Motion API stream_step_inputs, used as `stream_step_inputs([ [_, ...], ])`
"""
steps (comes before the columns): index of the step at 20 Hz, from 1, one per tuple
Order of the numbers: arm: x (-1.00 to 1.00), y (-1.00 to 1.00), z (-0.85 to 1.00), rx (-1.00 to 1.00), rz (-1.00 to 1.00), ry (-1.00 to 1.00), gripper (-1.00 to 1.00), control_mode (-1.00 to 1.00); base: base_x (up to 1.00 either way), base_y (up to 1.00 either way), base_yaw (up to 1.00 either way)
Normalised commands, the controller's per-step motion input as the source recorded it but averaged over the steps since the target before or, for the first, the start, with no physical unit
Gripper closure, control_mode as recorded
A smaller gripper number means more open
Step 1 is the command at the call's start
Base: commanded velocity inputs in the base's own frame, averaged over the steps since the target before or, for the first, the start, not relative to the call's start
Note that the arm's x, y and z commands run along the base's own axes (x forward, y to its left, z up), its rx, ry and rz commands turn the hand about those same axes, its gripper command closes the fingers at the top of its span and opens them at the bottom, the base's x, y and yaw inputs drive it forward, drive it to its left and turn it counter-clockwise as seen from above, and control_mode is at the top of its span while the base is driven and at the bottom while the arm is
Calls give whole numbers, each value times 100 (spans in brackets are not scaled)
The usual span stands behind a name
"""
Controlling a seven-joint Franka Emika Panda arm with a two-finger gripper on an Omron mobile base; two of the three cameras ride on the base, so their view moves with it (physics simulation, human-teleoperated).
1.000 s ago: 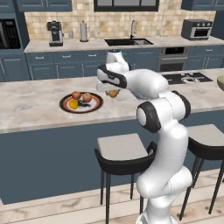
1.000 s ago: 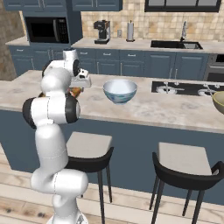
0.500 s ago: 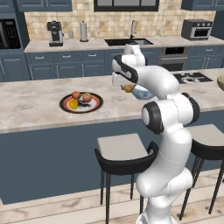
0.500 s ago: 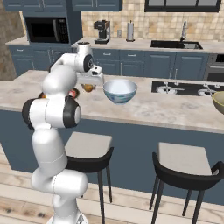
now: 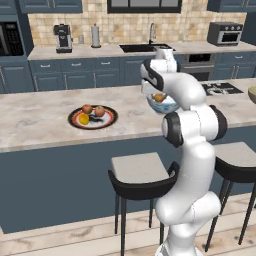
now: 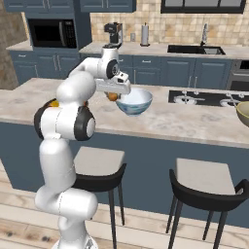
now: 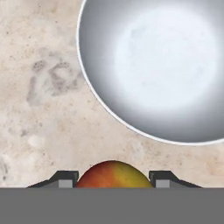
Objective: Take the fruits from the plate on the dining counter and place two fruits in each bowl.
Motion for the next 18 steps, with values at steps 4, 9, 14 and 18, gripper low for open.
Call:
stream_step_inputs([
  [4,59,-47,1,0,-1,3,100,-100,0,0,0],
  [9,33,-40,-6,0,0,0,100,-100,0,0,0],
  [14,28,-20,-13,0,0,0,100,-100,0,0,0],
  [18,13,-4,-47,0,0,0,100,-100,0,0,0],
])
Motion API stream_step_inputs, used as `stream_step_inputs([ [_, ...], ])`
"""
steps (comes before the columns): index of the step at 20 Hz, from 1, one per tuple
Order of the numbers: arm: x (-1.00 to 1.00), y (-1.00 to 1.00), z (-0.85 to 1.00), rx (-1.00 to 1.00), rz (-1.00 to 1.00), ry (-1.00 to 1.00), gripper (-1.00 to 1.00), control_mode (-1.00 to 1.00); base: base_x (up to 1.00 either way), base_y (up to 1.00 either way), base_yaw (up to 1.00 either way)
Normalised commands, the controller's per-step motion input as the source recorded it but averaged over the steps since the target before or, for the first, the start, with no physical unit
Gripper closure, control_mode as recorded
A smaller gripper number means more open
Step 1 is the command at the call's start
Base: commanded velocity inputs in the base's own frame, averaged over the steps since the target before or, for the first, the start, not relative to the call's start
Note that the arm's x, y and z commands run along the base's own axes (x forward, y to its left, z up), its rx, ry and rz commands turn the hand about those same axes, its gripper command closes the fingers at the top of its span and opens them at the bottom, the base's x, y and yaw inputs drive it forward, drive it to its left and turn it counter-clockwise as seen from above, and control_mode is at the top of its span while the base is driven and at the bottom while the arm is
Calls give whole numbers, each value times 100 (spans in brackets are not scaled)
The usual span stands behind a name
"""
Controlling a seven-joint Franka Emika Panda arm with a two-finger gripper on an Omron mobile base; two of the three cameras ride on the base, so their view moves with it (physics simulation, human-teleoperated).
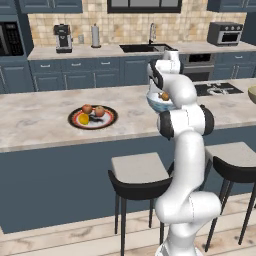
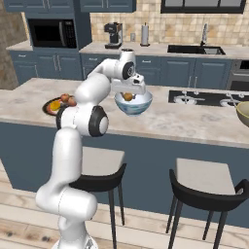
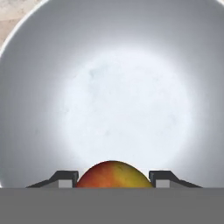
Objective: Take the fruits from the plate on the dining counter and place two fruits in each bowl.
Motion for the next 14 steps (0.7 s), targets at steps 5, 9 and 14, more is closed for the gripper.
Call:
stream_step_inputs([
  [5,3,-4,-44,0,0,0,100,-100,0,0,0],
  [9,0,-1,-28,0,0,0,100,-100,0,0,0],
  [14,0,0,-11,0,0,1,-100,-100,0,0,0],
])
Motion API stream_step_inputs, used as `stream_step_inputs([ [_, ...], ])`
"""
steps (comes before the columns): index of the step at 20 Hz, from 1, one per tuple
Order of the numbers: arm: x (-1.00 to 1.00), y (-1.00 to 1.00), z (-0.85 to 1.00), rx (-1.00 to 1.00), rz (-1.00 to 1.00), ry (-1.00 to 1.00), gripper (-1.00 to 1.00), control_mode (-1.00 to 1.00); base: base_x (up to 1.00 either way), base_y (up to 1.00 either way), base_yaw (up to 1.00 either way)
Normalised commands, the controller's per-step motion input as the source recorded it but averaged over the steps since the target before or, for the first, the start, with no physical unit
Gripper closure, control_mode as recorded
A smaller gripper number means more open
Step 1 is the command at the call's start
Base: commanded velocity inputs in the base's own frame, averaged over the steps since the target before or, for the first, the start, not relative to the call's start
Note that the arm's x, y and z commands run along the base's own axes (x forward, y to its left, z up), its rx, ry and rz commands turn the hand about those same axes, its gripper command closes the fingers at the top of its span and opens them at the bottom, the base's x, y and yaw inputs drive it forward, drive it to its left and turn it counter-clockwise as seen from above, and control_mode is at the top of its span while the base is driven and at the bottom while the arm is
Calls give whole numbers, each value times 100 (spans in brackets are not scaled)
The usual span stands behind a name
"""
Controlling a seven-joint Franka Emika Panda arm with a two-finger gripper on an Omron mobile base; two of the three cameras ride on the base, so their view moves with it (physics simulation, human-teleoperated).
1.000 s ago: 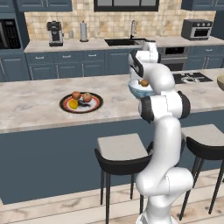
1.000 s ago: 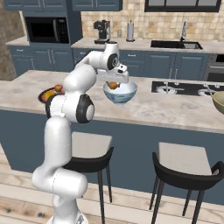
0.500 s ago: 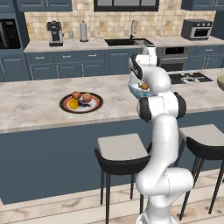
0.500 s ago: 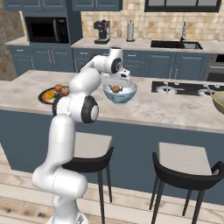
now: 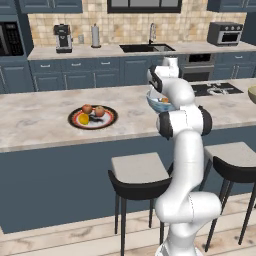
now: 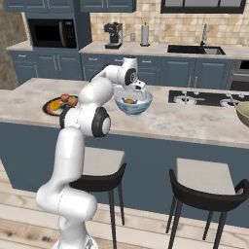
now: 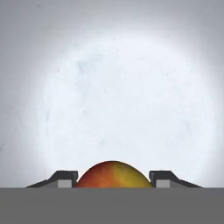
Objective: Take the fruits from the plate on the dining counter and place two fruits in each bowl.
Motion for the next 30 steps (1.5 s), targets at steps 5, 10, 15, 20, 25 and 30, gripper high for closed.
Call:
stream_step_inputs([
  [5,0,0,0,0,0,0,-100,-100,0,0,0],
  [10,0,0,0,0,0,0,-100,-100,0,0,0],
  [15,-13,5,33,0,0,-1,-100,-100,0,0,0],
  [20,-81,46,49,-1,0,0,-100,-100,0,0,0],
  [25,-100,43,25,0,0,0,-100,-100,0,0,0],
  [30,-91,77,1,-4,1,2,-100,-100,0,0,0],
])
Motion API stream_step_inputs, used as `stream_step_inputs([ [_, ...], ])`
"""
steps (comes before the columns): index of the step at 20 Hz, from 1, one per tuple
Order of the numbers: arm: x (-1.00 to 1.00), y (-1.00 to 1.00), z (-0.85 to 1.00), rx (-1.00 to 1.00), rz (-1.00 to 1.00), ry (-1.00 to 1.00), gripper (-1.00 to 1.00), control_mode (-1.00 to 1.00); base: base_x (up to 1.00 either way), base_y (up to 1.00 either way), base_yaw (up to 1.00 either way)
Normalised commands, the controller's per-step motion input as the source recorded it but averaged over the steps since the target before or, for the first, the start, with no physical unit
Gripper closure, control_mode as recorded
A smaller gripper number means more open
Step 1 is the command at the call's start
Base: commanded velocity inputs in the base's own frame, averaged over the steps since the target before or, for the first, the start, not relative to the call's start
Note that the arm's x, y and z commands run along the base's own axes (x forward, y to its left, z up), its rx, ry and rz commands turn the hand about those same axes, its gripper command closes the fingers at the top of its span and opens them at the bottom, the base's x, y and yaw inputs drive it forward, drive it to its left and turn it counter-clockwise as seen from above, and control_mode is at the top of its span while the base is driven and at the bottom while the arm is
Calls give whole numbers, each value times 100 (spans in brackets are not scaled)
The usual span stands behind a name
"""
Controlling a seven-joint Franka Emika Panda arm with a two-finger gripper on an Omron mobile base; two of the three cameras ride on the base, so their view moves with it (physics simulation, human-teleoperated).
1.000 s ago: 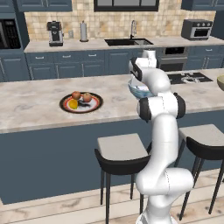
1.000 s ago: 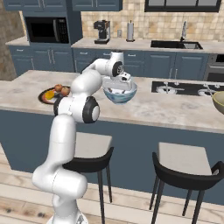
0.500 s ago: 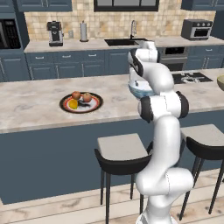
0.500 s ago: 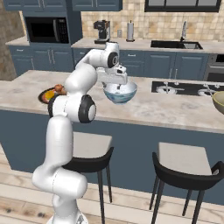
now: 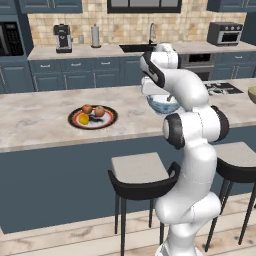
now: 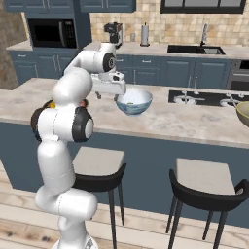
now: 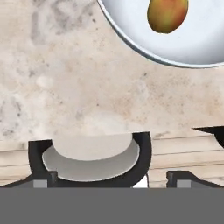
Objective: Take the fruits from the plate on the dining counter and place two fruits in each bowl.
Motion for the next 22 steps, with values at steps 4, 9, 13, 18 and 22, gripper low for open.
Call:
stream_step_inputs([
  [4,-13,100,7,-1,13,8,-100,-100,0,0,0],
  [9,0,100,1,0,12,16,-100,-100,0,0,0],
  [13,24,86,0,0,13,13,-100,-100,0,0,0],
  [18,36,66,0,0,12,15,-100,-100,0,0,0],
  [22,55,24,-15,0,8,9,-100,-100,0,0,0],
])
